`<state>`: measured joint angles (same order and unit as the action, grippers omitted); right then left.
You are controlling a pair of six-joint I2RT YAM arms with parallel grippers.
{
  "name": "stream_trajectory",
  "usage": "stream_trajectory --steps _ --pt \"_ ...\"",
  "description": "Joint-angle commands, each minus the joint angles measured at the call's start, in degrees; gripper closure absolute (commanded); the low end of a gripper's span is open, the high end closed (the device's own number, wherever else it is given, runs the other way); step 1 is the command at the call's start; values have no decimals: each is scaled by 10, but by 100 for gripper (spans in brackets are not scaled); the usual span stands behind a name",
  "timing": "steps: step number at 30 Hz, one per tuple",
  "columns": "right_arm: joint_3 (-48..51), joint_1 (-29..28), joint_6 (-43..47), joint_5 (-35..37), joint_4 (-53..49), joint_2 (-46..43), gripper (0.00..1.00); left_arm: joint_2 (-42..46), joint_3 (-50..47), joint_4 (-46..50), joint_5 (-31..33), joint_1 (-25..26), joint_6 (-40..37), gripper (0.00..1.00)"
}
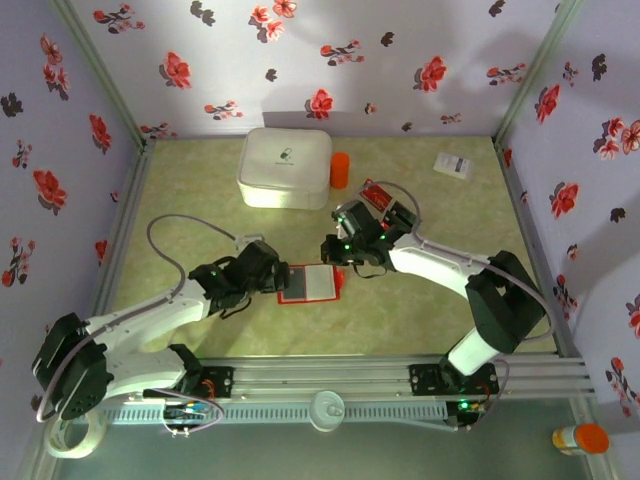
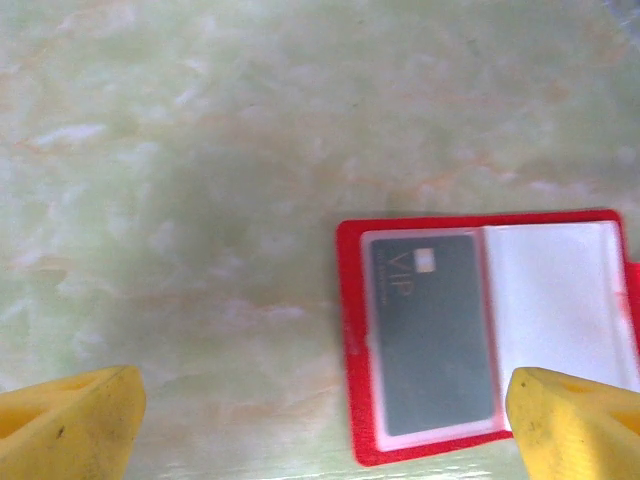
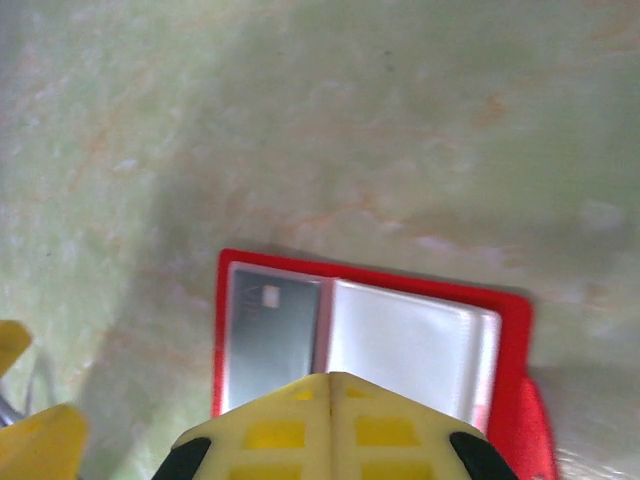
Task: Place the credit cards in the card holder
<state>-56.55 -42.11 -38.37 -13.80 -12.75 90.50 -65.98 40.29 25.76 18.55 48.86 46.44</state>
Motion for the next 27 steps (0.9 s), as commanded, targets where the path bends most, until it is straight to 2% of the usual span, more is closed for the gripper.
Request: stream_trajectory --steps 1,14,27 --pt "6 9 24 5 -22 8 96 -15 21 -15 -32 3 4 7" --pt "-18 9 32 -24 -10 97 99 -134 42 -85 -39 60 27 7" --pt "-11 9 31 -33 -3 132 100 -196 39 -111 -41 71 29 7"
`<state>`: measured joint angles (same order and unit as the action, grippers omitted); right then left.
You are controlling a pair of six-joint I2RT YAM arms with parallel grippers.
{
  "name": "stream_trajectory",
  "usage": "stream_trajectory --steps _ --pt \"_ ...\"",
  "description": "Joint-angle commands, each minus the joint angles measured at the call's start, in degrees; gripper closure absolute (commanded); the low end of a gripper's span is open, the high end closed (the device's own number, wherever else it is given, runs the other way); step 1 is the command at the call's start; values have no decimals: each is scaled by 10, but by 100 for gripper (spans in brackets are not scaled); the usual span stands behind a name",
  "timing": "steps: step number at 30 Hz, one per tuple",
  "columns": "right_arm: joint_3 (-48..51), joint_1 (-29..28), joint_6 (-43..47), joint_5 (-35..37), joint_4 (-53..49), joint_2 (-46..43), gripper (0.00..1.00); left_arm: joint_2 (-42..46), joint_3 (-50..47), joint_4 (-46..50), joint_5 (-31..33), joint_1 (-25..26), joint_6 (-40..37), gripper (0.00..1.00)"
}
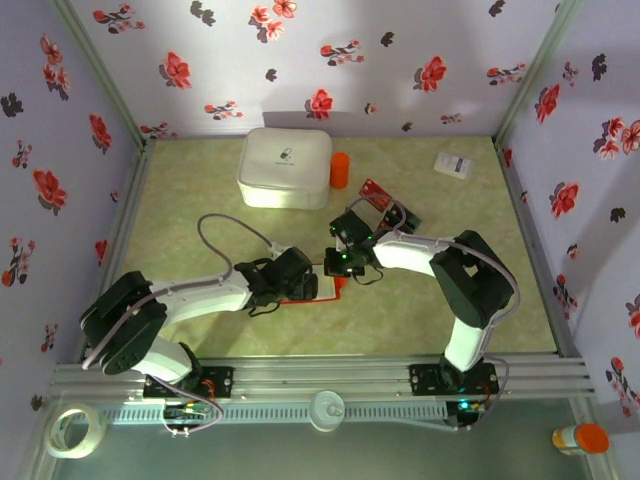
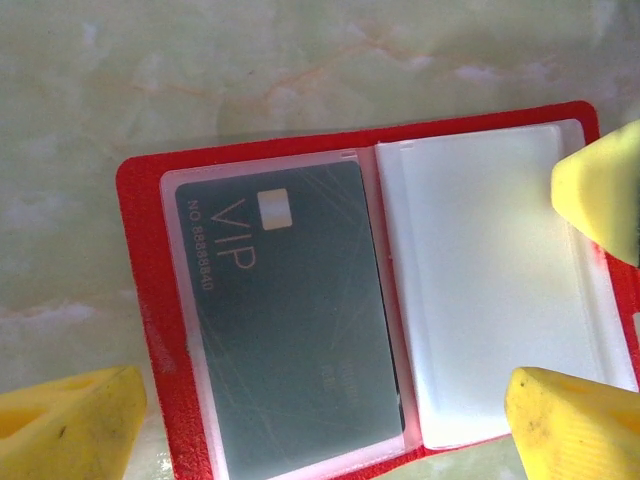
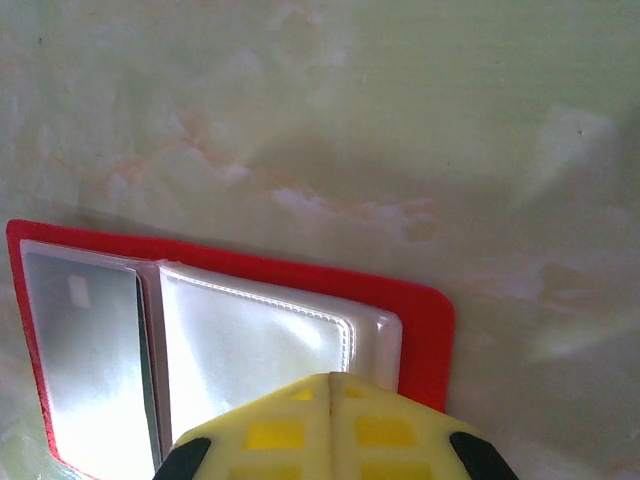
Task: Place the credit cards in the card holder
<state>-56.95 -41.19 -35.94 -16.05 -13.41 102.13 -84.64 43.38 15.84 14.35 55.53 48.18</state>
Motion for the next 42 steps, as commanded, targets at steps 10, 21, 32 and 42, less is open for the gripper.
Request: stream_trajectory --steps 10,21,32,42 --pt "-7 -19 -12 -19 23 19 100 -20 3 -17 1 4 8 7" --pt "-3 -25 -19 -20 31 26 100 -13 0 -36 1 5 5 6" --pt "1 -25 -24 -21 35 21 100 -39 -13 -44 -3 6 4 7" --pt "-7 -25 -29 -23 32 11 98 -45 -41 -57 -3 7 9 15"
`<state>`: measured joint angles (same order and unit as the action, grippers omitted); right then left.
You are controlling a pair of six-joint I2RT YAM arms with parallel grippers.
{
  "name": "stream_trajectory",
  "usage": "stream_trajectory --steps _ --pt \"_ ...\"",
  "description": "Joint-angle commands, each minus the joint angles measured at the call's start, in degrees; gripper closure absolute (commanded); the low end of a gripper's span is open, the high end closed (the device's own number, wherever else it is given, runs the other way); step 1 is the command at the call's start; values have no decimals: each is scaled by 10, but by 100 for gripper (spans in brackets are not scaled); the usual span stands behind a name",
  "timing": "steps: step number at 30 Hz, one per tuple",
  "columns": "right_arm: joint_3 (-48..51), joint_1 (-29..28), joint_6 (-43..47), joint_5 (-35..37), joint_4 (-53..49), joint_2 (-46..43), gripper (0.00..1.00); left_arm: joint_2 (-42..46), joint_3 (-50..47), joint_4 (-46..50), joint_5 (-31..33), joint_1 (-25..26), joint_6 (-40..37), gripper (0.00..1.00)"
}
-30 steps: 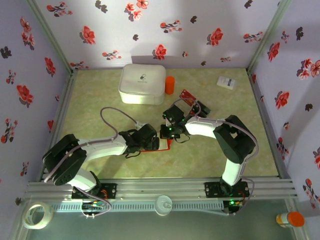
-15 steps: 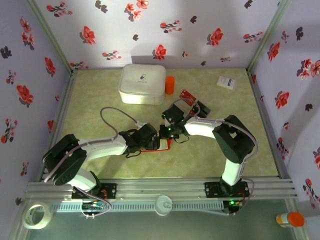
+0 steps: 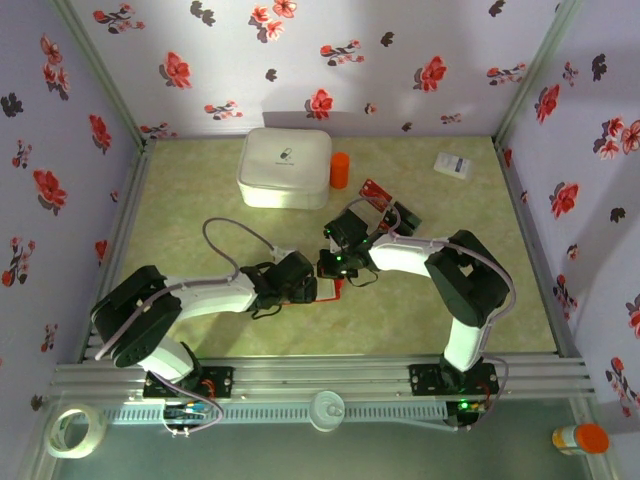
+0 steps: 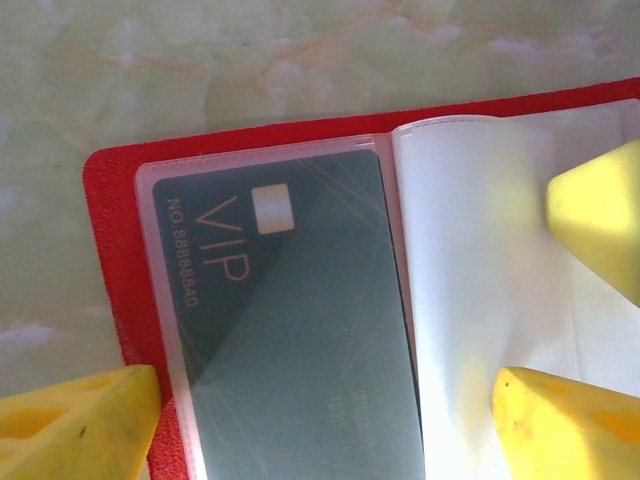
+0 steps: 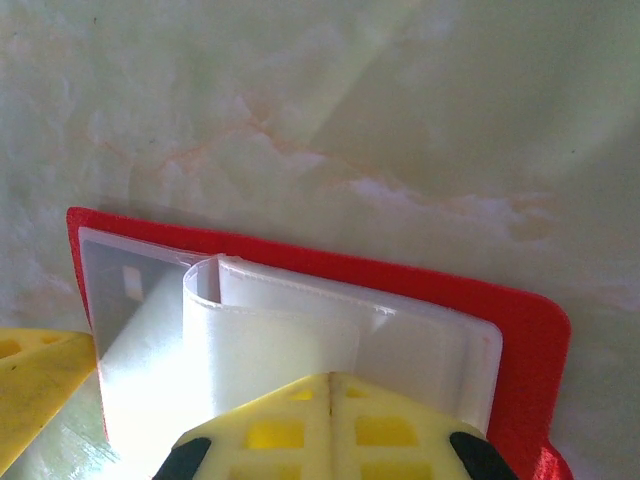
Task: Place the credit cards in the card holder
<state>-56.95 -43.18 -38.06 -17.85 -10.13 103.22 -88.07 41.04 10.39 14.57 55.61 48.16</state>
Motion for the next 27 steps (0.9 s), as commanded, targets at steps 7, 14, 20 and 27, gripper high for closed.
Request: stream_trajectory --steps 7,14,20,27 --pt "-8 5 -12 8 -9 -38 74 -10 -23 -9 -6 6 10 17" --pt "3 7 -23 15 0 -42 59 -11 -24 -11 -6 6 8 17" --pt "16 7 -39 3 29 -25 57 -9 -26 -12 -5 6 9 18" --pt "24 7 -56 -13 60 -6 59 -5 -29 -14 -5 6 12 19"
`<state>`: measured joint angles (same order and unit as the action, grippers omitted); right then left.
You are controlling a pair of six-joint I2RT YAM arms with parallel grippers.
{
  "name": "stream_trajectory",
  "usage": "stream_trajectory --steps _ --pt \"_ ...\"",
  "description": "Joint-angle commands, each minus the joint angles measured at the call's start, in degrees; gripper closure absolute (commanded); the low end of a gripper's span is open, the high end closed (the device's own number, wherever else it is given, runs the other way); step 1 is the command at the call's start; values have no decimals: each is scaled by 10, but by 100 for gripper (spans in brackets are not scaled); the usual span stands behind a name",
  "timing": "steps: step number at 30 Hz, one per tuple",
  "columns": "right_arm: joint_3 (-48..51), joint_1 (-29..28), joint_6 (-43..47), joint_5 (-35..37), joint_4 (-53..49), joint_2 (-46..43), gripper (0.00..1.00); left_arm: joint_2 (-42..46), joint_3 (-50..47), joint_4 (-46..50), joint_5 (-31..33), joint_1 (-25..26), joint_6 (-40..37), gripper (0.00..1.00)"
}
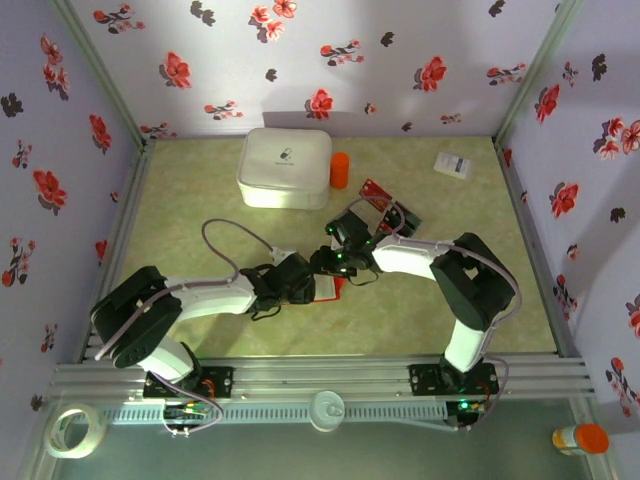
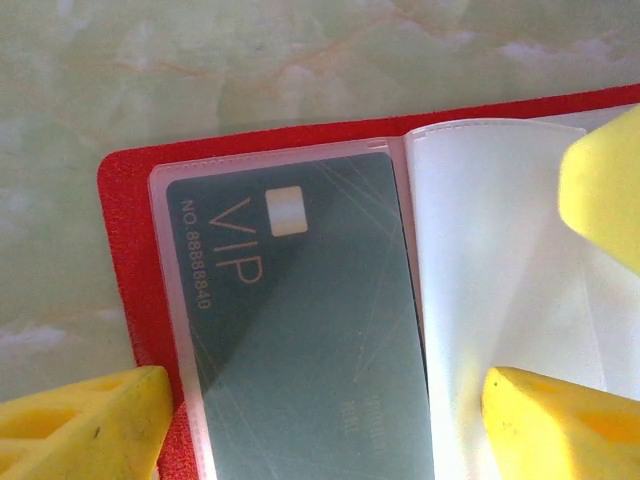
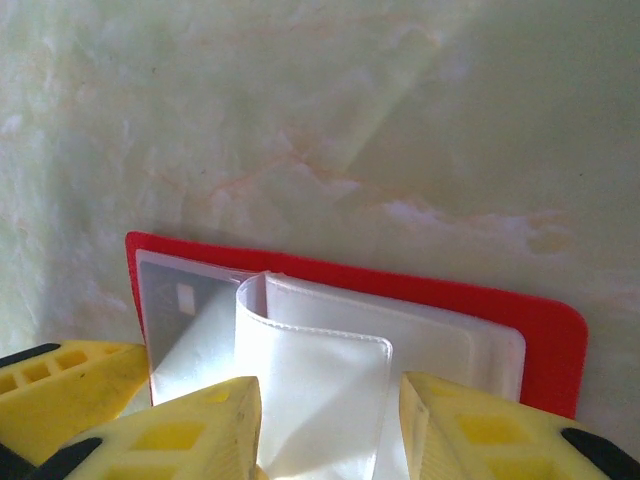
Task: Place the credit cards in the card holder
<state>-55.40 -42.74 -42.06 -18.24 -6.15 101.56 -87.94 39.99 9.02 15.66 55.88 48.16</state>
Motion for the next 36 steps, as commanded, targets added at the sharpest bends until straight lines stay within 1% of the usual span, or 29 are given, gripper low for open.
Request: stream_trajectory --steps 1,8,11,16,23,29,36 --pt "10 3 -19 -10 24 12 58 -6 -19 0 -17 3 12 19" --pt "14 3 -27 -23 38 16 56 -5 -21 -1 -17 4 12 21" --pt "16 4 -33 -47 57 18 56 -3 -20 -1 -17 4 13 20" --pt "20 8 -50 -78 91 15 56 1 -23 -1 -16 4 14 20" --pt "26 9 -63 -99 115 2 58 12 -22 3 -14 4 15 18" --pt "37 9 -74 -111 133 -4 60 67 -17 21 -2 3 6 14" --pt "58 7 -104 -122 175 -14 61 171 -27 60 23 -15 2 11"
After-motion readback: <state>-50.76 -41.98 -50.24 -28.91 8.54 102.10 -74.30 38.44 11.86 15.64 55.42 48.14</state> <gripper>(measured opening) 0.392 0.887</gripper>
